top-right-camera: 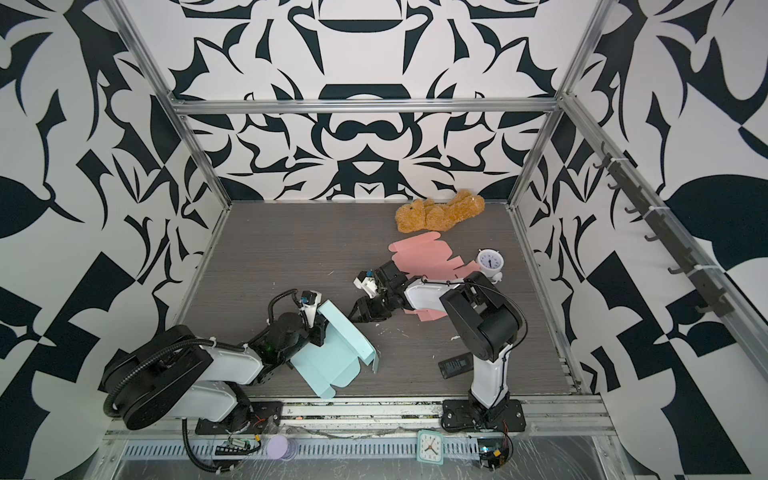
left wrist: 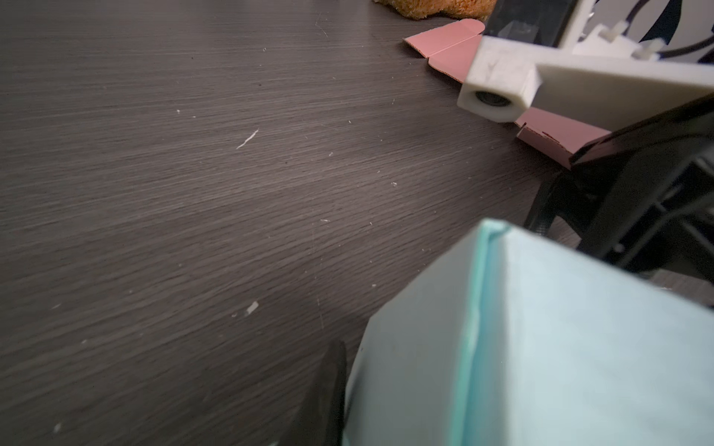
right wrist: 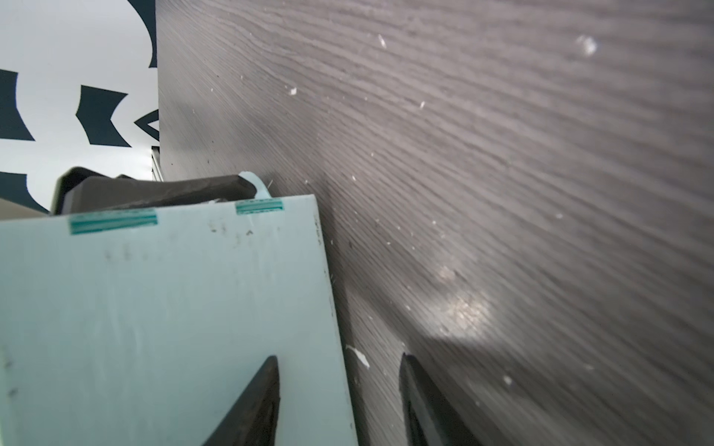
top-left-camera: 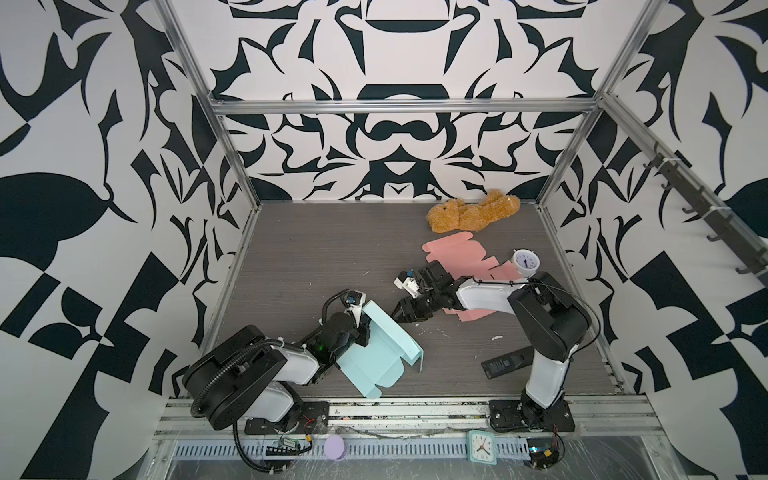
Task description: Fold the paper box
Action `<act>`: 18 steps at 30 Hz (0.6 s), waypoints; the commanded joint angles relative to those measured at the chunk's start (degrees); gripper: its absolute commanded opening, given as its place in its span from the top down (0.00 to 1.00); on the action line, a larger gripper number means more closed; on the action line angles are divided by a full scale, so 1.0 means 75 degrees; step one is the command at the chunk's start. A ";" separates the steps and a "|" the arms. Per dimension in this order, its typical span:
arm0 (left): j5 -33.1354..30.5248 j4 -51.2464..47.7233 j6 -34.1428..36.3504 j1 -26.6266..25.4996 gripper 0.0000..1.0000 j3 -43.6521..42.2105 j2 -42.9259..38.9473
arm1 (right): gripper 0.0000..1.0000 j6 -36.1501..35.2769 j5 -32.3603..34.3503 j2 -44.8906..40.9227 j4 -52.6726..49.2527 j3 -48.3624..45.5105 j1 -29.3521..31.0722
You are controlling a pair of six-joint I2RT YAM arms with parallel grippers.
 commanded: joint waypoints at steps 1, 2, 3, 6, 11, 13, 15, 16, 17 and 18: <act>0.0051 0.0128 -0.0083 0.0034 0.76 -0.0099 -0.0135 | 0.49 0.0106 -0.0046 -0.0217 0.0202 -0.0012 -0.0036; 0.0057 0.0128 -0.0076 0.0036 0.76 -0.0101 -0.0121 | 0.49 0.0112 -0.0021 -0.0220 0.0188 -0.0008 -0.0053; 0.0057 0.0122 -0.0086 0.0036 0.77 -0.0087 -0.0112 | 0.49 0.0104 0.0014 -0.0220 0.0169 -0.0012 -0.0073; 0.0069 0.0128 -0.0140 0.0036 0.80 -0.0098 -0.0054 | 0.49 0.0078 0.0064 -0.0219 0.0132 0.0000 -0.0112; 0.0151 0.0128 -0.0160 0.0036 0.82 -0.0129 0.0006 | 0.49 -0.0010 0.0181 -0.0320 -0.0089 0.0091 -0.0124; 0.0130 0.0128 -0.0164 0.0036 0.82 -0.0119 0.0018 | 0.49 -0.0068 0.0239 -0.0409 -0.0204 0.0139 -0.0125; 0.0120 0.0128 -0.0145 0.0036 0.82 -0.0099 0.0033 | 0.49 -0.0108 0.0275 -0.0514 -0.0328 0.0185 -0.0124; 0.0119 0.0128 -0.0139 0.0036 0.82 -0.0098 0.0041 | 0.49 -0.0141 0.0282 -0.0583 -0.0415 0.0214 -0.0124; 0.0113 0.0128 -0.0128 0.0036 0.82 -0.0104 0.0035 | 0.49 -0.0164 0.0299 -0.0651 -0.0474 0.0233 -0.0126; 0.0121 0.0128 -0.0116 0.0036 0.83 -0.0087 0.0025 | 0.49 -0.0199 0.0331 -0.0740 -0.0543 0.0254 -0.0125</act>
